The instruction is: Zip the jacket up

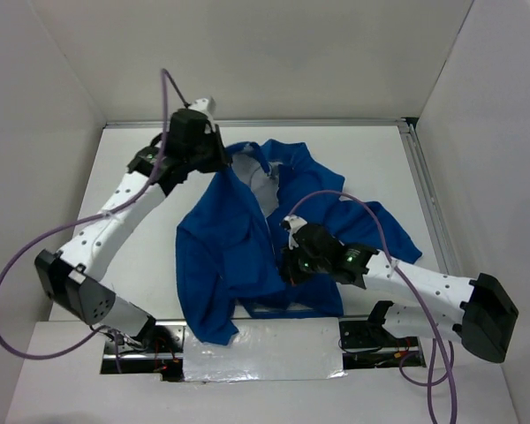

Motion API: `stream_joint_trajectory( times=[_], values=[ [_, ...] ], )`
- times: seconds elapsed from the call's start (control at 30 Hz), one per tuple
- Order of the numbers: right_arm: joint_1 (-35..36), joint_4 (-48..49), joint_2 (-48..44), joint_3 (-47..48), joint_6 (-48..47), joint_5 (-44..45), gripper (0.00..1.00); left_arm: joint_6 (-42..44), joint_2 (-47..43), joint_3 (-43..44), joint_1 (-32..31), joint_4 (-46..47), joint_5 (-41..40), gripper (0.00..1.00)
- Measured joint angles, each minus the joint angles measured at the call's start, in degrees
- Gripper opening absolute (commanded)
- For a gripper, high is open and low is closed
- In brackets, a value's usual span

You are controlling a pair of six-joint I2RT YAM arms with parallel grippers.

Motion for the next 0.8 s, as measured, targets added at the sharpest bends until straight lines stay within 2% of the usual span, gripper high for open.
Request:
stream_joint_trajectory(
  times=[0.1, 0.2, 0.23, 0.3, 0.33, 0.37, 0.47, 0.63, 0.8],
  values=[
    [0.15, 1.77, 2.14, 1.86, -0.37, 0.22, 0.00, 2.80, -3.23, 0.04, 3.50, 3.08, 3.02, 0.00],
    [0.22, 2.75, 4.00, 4.33, -0.81, 0.94, 0.00, 4.70, -0.59, 0.94, 6.43, 4.55, 5.44, 0.00],
    [0.24, 2.97, 4.74, 5.25, -1.03, 1.49, 0.00, 5.64, 1.29, 1.27, 7.23, 5.18, 6.49, 0.05],
    [0.22, 3.02, 6.43, 7.34, -1.49, 2.69, 0.00, 6.91, 5.86, 2.29, 8.26, 5.57, 8.59, 0.27],
    [0.04, 3.04, 7.34, 8.44, -1.62, 3.26, 0.00, 7.54, 8.09, 2.97, 8.68, 5.49, 9.55, 0.44],
    [-0.24, 3.08, 8.26, 9.51, -1.77, 3.50, 0.00, 8.00, 10.47, 3.72, 9.01, 5.22, 10.64, 0.78],
    [-1.42, 3.17, 10.82, 12.68, -2.03, 3.74, 0.00, 8.61, 15.69, 5.18, 9.29, 3.89, 12.90, 0.99],
    [-4.31, 3.19, 12.83, 16.76, -2.25, 3.19, 0.00, 8.46, 15.56, 4.46, 9.60, 0.96, 15.02, 0.99],
    [-5.79, 2.95, 13.07, 18.84, -2.67, 1.29, 0.00, 6.58, 0.35, -7.48, 8.48, 1.68, 16.24, 0.99]
  ],
)
